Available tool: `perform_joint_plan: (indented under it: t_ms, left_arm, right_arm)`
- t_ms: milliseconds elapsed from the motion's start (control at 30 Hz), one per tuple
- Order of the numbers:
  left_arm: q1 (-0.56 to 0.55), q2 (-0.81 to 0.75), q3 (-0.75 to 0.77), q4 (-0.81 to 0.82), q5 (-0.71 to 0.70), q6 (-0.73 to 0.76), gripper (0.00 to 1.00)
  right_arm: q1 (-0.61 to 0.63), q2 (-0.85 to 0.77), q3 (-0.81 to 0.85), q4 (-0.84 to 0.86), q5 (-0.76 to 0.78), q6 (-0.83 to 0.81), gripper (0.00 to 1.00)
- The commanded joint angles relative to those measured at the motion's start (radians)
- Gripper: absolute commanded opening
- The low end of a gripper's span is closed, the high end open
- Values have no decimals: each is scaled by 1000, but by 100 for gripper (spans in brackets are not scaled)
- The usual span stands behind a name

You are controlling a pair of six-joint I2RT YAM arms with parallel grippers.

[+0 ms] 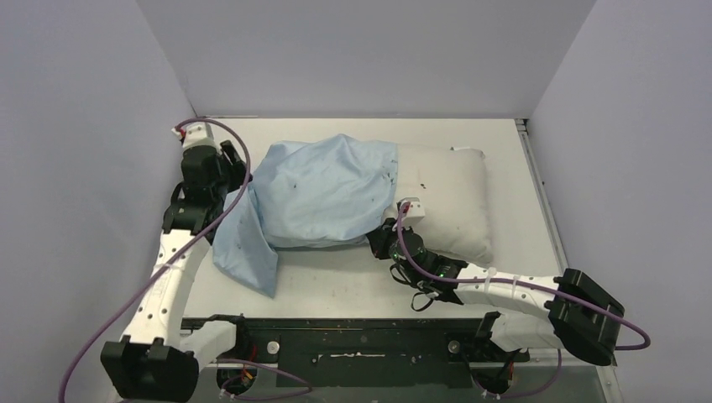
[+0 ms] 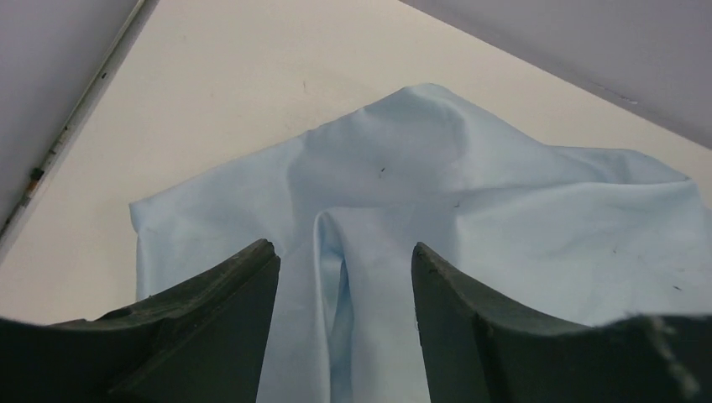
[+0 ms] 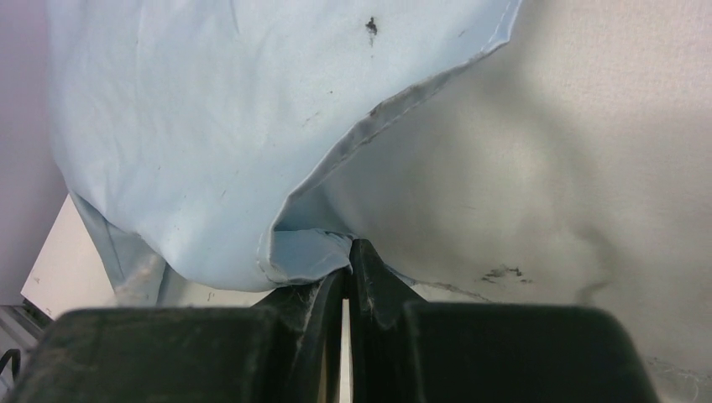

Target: Put the pillow into the pillowcase

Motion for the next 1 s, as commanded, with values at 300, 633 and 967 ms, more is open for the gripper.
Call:
perform_joint_plan:
  t_ms: [300, 633, 967]
  left_arm:
    - [-8, -251, -270, -237, 159, -382, 43]
    - [-74, -265, -363, -359, 62, -491, 42]
    - [-91, -204, -456, -241, 69, -516, 12]
  right_arm:
    - [-21, 45, 73, 66, -32, 7, 0]
    - [-19, 69, 104, 45, -35, 5, 0]
    - [-21, 76, 118, 30, -40, -5, 0]
